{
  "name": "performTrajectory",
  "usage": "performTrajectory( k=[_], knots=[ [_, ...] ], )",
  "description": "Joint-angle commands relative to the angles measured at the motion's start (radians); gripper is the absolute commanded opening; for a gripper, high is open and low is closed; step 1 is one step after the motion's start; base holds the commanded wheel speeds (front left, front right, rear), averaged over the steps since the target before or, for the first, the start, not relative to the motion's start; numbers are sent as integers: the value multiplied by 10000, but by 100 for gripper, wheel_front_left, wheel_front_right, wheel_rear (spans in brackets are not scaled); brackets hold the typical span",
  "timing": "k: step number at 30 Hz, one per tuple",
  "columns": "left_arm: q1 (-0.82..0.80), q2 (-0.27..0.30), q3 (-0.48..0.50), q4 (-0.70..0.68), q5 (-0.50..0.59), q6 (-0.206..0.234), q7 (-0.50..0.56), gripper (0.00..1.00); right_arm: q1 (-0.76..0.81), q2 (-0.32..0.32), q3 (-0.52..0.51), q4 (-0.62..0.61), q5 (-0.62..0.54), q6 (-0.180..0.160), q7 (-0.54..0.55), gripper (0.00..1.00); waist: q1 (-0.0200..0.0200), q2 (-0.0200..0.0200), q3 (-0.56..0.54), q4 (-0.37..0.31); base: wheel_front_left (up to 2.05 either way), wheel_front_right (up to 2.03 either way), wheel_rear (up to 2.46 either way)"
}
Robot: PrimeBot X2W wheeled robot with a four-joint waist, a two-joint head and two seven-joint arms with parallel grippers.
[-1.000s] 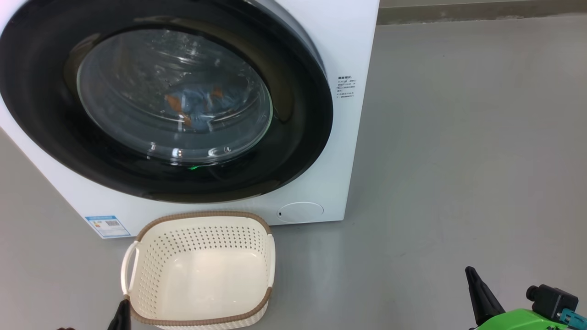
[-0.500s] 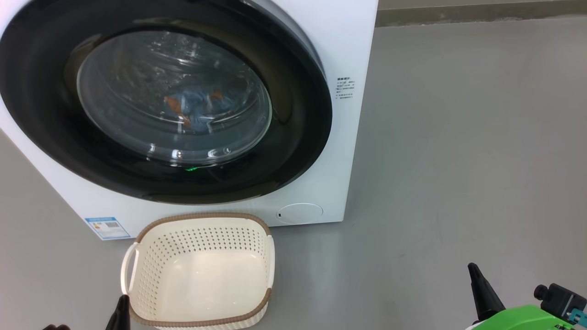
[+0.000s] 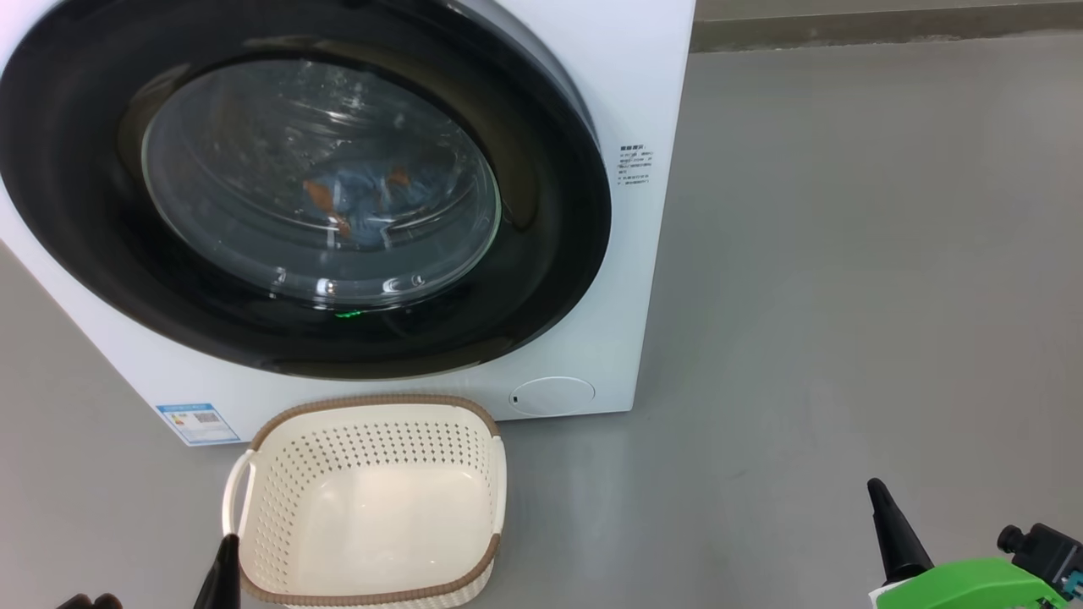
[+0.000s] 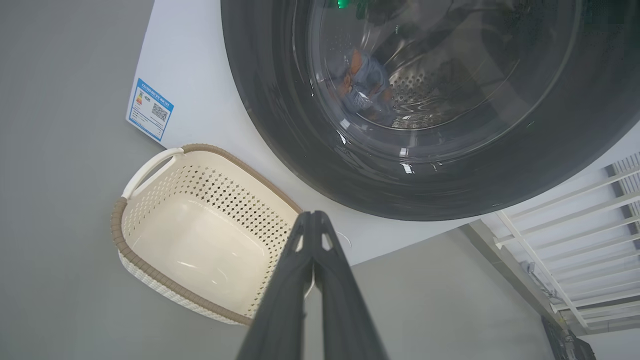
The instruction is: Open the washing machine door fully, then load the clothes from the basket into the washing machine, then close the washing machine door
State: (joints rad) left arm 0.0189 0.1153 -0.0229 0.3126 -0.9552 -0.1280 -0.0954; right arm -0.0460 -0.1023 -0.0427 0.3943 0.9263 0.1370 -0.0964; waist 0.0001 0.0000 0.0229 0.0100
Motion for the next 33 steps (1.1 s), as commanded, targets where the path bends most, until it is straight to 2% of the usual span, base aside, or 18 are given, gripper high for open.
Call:
performTrajectory(
  k=[1, 33],
  knots=[
    [-433, 116, 266, -285, -266, -16, 64, 0, -366, -65, 22, -318, 293, -29, 79, 0, -1, 0, -5, -2, 0, 0, 0],
    [-828, -223, 759, -446, -3107, -21, 974, 0, -499, 200, -317, -836, 3242, -44, 996, 0, -1, 0, -99, -46, 0, 0, 0]
  ],
)
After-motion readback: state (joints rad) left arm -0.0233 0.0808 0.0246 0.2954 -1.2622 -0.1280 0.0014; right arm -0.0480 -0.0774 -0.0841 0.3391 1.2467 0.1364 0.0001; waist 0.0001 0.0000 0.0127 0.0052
